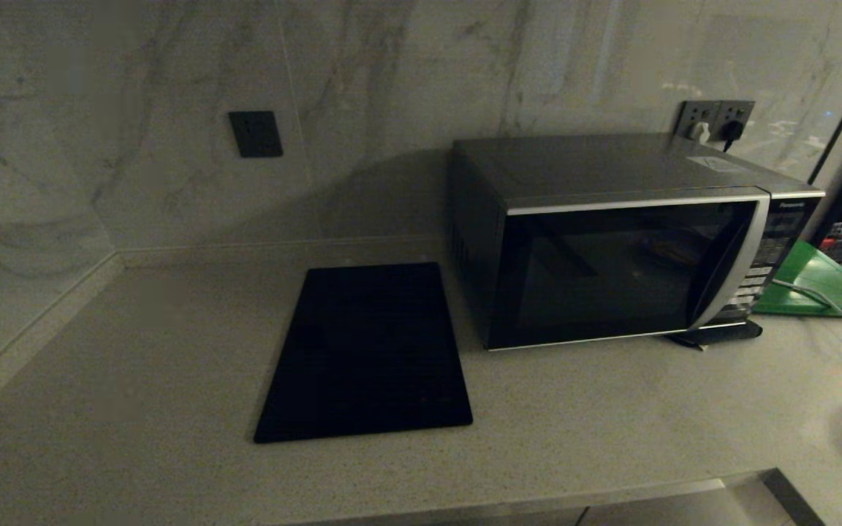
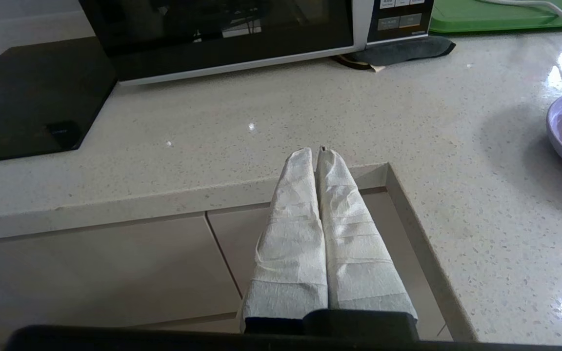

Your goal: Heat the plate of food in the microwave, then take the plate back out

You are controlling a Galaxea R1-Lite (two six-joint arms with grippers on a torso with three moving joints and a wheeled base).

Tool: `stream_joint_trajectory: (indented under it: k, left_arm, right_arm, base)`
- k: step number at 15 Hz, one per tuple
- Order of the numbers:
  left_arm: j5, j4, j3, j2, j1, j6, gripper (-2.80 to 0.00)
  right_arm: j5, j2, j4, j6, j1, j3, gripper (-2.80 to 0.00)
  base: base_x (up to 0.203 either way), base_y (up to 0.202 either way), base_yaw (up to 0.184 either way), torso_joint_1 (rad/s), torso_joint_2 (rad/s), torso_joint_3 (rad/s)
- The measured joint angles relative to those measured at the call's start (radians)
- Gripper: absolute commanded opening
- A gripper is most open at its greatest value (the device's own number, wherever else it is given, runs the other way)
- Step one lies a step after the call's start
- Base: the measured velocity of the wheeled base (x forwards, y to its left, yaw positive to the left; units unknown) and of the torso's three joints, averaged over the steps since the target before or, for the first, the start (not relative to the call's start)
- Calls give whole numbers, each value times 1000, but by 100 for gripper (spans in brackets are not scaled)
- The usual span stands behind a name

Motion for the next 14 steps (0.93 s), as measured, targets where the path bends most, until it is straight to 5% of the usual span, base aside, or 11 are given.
stream_joint_trajectory:
  k: [14]
  left_arm:
    - [1,0,0,0,0,0,-280]
  right_arm:
    - [-3,0,0,2,0,0,-280]
  base:
    - [0,0,0,0,0,0]
